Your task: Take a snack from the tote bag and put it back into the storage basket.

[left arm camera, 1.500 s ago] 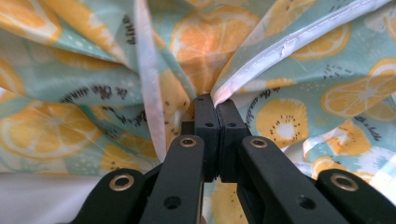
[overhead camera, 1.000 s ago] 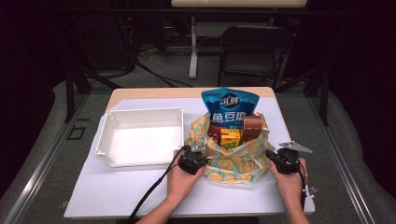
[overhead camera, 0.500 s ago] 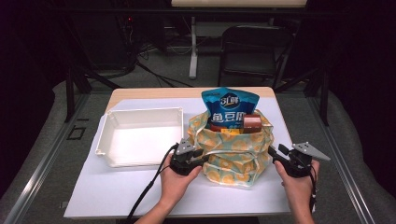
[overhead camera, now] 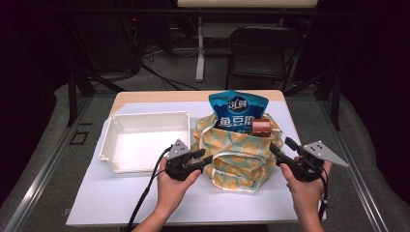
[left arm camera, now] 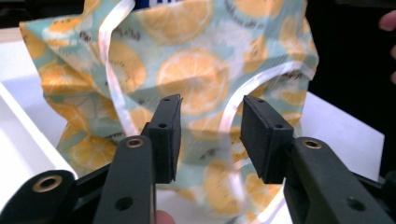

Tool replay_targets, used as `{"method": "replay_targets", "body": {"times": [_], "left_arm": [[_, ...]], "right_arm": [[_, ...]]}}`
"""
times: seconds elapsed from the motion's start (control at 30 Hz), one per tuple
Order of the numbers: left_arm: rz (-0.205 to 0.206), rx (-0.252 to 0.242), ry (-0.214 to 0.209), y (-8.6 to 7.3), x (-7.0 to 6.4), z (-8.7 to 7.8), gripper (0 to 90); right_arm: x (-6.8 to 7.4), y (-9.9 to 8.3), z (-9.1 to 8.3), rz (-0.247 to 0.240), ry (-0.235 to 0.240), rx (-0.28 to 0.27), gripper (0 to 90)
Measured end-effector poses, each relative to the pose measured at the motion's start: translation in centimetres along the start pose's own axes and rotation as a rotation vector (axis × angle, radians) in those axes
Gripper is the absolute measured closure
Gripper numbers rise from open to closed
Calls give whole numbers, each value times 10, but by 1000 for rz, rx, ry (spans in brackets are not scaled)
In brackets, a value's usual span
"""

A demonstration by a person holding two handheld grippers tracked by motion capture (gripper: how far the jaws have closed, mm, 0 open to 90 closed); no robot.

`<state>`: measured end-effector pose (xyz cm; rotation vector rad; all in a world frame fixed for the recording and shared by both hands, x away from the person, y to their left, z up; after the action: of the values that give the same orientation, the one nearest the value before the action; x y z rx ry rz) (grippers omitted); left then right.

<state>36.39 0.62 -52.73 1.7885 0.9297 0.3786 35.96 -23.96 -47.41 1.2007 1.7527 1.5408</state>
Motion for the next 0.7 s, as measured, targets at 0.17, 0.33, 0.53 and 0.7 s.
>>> {"method": "replay_targets", "body": {"times": [0.17, 0.33, 0.53, 0.7], "left_arm": [[10, -10, 20, 8, 0, 2, 440], [-21, -12, 73, 19, 12, 9, 348], [-78, 22, 154, 24, 33, 27, 329], [-47, 49, 205, 18, 39, 36, 460]], "right_arm": [[6, -5, 26, -16, 24, 45, 211], [4, -23, 44, -30, -7, 109, 337], [-5, -37, 40, -35, -69, 136, 772], [-7, -47, 37, -41, -50, 167, 900]]}}
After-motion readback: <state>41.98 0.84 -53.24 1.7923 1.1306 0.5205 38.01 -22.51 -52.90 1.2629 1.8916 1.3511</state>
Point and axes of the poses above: each handheld gripper's, and its own axes: z roughly forward along the jaws, y roughly out of its top, x roughly to its left, the point moved 9 cm from there along z, roughly forward along the jaws, and after that the axes turned 9 degrees about y, right-handed, at the moved point
